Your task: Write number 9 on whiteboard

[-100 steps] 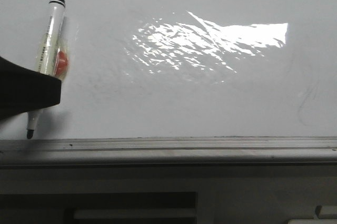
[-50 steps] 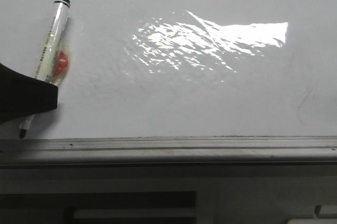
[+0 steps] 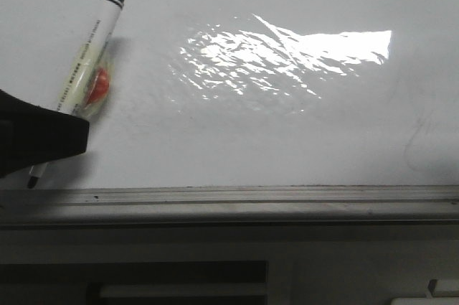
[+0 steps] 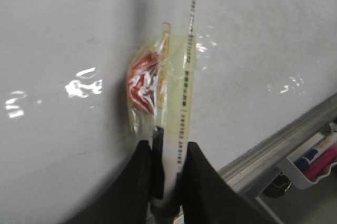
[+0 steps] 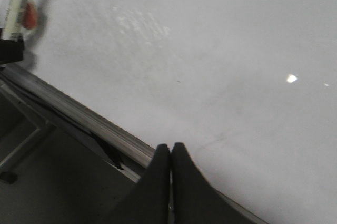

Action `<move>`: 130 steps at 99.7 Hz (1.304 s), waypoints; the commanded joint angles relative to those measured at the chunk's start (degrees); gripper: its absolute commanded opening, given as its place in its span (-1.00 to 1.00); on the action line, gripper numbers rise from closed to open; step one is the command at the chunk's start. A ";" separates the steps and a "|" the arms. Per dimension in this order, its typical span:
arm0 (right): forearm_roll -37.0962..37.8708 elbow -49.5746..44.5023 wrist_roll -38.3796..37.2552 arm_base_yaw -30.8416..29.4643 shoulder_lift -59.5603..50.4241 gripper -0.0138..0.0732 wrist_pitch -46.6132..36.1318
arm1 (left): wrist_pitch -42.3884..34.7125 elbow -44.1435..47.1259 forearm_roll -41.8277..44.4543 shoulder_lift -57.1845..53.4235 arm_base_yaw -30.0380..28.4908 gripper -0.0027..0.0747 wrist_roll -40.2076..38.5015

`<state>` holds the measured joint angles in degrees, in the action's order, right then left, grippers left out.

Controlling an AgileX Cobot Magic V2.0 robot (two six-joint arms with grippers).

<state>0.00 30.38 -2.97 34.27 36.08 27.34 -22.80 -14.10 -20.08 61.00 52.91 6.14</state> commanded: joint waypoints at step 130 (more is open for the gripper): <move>-7.38 16.30 5.41 17.19 24.62 -0.30 -14.36 | -7.99 -3.92 38.98 -0.62 0.20 -0.98 0.73</move>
<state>-6.94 44.51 2.18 51.49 61.40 18.23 -26.06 -16.35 19.50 61.00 52.91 7.02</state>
